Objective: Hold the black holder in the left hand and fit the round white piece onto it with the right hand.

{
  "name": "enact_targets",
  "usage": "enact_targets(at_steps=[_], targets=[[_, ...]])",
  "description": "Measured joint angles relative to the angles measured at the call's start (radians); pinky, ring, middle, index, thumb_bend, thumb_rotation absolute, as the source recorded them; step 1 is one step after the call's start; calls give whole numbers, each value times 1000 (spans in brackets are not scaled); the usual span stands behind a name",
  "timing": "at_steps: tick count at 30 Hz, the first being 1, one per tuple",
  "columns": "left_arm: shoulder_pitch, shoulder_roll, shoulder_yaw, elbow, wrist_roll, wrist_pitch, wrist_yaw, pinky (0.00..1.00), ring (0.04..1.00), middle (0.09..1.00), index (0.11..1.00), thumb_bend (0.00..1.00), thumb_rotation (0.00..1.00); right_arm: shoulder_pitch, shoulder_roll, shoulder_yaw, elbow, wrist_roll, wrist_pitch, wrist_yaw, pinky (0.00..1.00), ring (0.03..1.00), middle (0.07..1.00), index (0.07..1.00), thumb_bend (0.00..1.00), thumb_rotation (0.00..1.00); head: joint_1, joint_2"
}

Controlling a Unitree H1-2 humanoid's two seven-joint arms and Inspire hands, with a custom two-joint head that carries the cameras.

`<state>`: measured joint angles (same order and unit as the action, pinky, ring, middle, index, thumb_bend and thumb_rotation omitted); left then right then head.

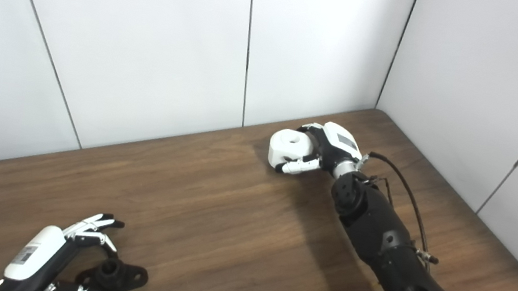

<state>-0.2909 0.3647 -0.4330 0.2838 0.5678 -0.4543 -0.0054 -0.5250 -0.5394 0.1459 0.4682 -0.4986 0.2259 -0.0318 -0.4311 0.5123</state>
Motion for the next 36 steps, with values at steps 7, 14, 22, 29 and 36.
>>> enact_targets(at_steps=[7, 14, 22, 29, 36], targets=[[0, 0, 0, 1, 0, 0, 0, 863, 924, 855, 482, 522, 48, -10, 0, 16, -2, -1, 4, 17, 710, 863, 917, 777, 1000, 413, 2, 3], [0, 0, 0, 5, 0, -3, 1, 866, 929, 857, 482, 522, 48, -8, 20, 22, 20, -22, -34, -55, 660, 782, 806, 515, 571, 166, 8, 8], [-2, -3, 0, 8, 4, -2, 0, 867, 929, 860, 482, 522, 48, -2, 71, 45, 63, -80, -119, -245, 662, 783, 784, 485, 512, 139, 20, 15], [-2, -3, 1, 9, 8, -2, 3, 863, 926, 858, 482, 522, 49, -1, 71, 52, 63, -80, -127, -260, 630, 753, 765, 485, 513, 137, 32, 20], [-2, -4, 0, 9, 12, -1, 1, 879, 936, 869, 482, 523, 51, 28, 72, 52, -10, -71, -143, -222, 630, 750, 756, 483, 516, 138, 75, 34]])
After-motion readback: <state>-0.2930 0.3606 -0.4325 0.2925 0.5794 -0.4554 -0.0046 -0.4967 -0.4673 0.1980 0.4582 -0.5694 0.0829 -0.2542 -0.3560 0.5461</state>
